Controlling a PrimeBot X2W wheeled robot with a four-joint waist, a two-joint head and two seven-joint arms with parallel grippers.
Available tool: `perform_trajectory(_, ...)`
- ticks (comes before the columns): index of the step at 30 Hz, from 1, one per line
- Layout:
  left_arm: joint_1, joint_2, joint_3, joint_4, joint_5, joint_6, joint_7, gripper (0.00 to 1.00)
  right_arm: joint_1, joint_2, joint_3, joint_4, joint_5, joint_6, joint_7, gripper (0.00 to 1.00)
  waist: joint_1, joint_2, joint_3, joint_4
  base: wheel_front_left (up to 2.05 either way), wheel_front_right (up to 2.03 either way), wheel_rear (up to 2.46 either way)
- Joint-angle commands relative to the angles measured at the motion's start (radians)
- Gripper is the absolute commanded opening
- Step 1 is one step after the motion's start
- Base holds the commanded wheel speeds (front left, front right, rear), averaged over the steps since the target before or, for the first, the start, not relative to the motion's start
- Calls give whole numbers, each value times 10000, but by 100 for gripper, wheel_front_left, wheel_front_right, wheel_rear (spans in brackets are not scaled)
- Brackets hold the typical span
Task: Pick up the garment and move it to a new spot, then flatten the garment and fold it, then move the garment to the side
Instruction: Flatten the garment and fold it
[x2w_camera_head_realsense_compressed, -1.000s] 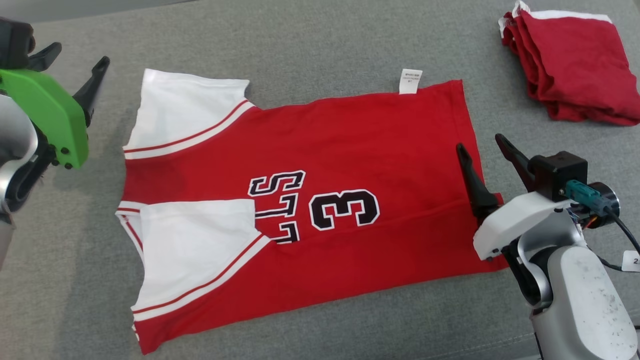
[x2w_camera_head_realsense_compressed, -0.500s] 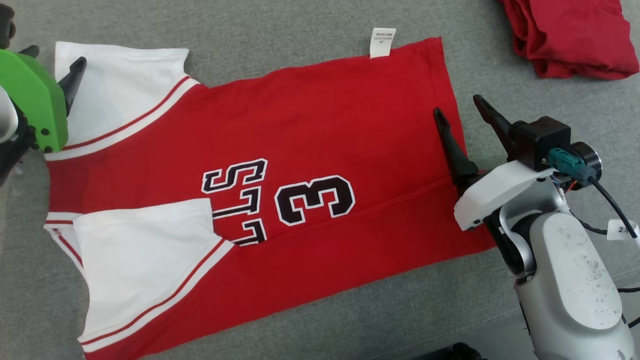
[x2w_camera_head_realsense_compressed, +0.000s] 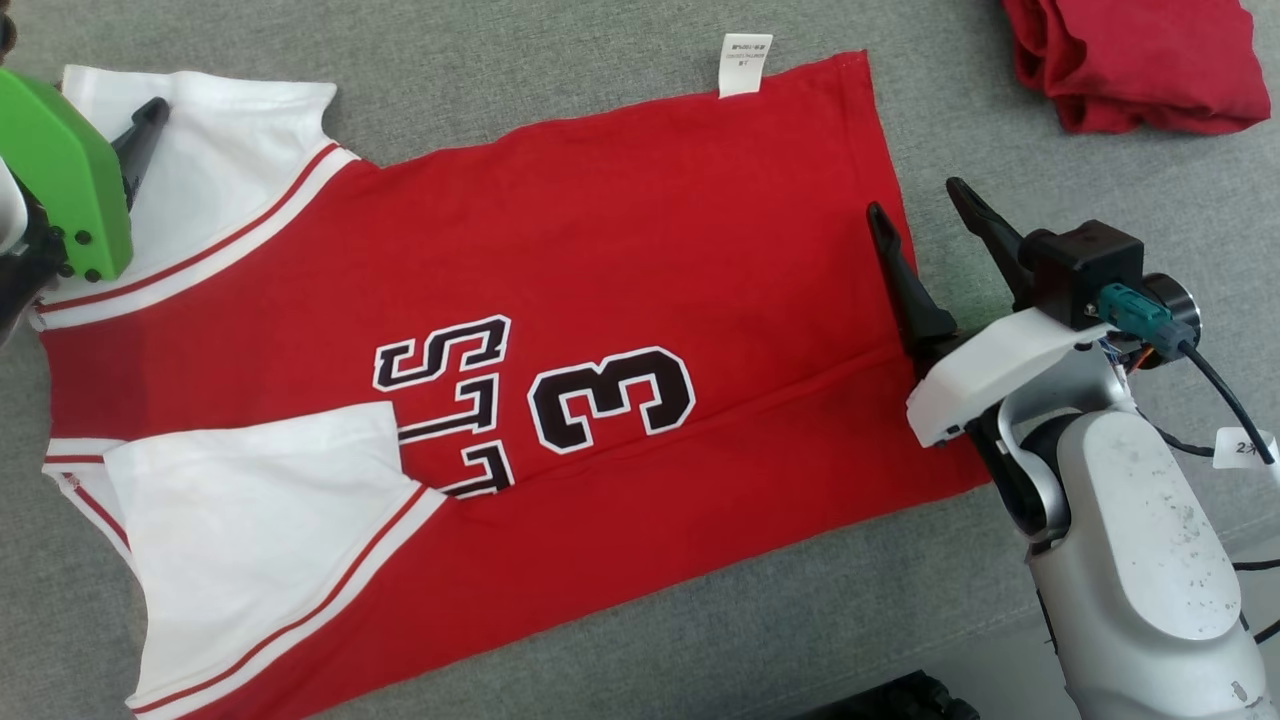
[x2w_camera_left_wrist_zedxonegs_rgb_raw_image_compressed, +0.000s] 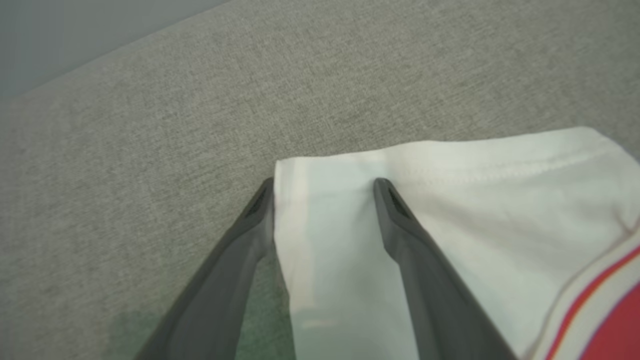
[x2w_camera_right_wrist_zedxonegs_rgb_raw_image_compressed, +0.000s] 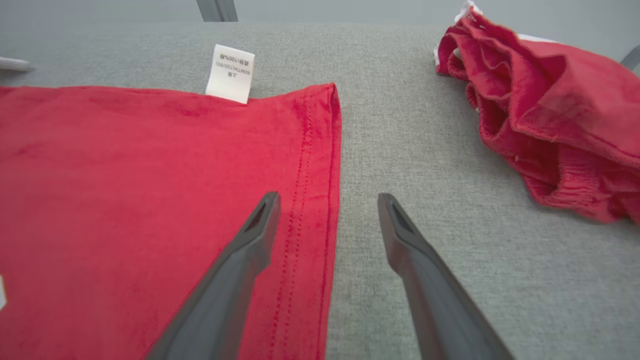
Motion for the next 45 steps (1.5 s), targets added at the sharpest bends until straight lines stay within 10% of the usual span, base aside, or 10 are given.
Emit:
perform_trajectory(1,77,-82,-264,-23,-149,-41,124,46,-155,-29,-20,25,19,-17,-51,100,-1,-1,-8,30,0,0,0)
perform_trajectory(4,15,-114,-391,-162,-248,-41,-54,0,-277,-29,2,74,7,-17,-46,100,-1,-1,-37,83,0,0,0)
perform_trajectory(34,722,-1019,-826,-995,287,-31,-3800,0,-3841,-1764,726,4309,405,-17,2830,100,-1,-1,-975,2130,0,0,0)
perform_trajectory(35,733,-1047,-854,-1033,288,-31,-3823,0,-3903,-1807,794,4424,444,-17,2906,95,-1,-1,-973,2153,0,0,0)
perform_trajectory(37,739,-1077,-899,-1096,292,-31,-3825,0,-4009,-1872,942,4665,563,-17,3048,44,-1,-1,-980,2190,0,0,0)
perform_trajectory(43,821,-1086,-998,-1086,197,-33,-4000,0,-4249,-1863,1061,5019,908,-17,2985,0,-1,-1,-1154,2184,0,0,0)
perform_trajectory(45,866,-1069,-1005,-994,120,-33,-4063,0,-4322,-1806,1067,5116,1028,-17,2721,0,-1,-1,-1262,2151,0,0,0)
